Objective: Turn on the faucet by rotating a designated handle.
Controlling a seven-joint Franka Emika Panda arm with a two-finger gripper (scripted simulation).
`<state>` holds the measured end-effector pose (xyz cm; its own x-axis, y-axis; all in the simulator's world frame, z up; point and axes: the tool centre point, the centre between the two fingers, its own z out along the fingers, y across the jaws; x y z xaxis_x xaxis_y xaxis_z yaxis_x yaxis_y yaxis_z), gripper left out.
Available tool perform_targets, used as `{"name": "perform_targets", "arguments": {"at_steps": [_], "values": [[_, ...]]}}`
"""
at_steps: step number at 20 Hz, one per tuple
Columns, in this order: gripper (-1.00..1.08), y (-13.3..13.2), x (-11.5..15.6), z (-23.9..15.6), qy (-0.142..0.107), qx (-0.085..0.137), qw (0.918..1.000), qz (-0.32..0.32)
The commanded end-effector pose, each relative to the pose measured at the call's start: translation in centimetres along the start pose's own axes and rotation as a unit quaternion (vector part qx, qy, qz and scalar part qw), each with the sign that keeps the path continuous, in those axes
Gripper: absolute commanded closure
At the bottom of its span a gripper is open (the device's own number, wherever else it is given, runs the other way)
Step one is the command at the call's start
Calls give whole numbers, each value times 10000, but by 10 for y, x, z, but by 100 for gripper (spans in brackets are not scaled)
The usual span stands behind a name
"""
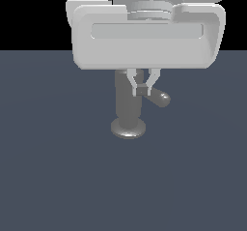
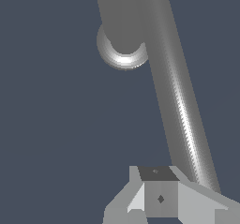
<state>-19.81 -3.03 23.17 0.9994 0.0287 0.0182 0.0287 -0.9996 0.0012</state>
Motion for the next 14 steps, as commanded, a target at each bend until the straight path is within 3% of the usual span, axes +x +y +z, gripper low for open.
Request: {"name": "perform_targets", "arguments": {"at_steps": [1,14], "values": [[108,16,0,10,-93,5,9999,44],[108,75,10,11,-93,5,9999,44]]}}
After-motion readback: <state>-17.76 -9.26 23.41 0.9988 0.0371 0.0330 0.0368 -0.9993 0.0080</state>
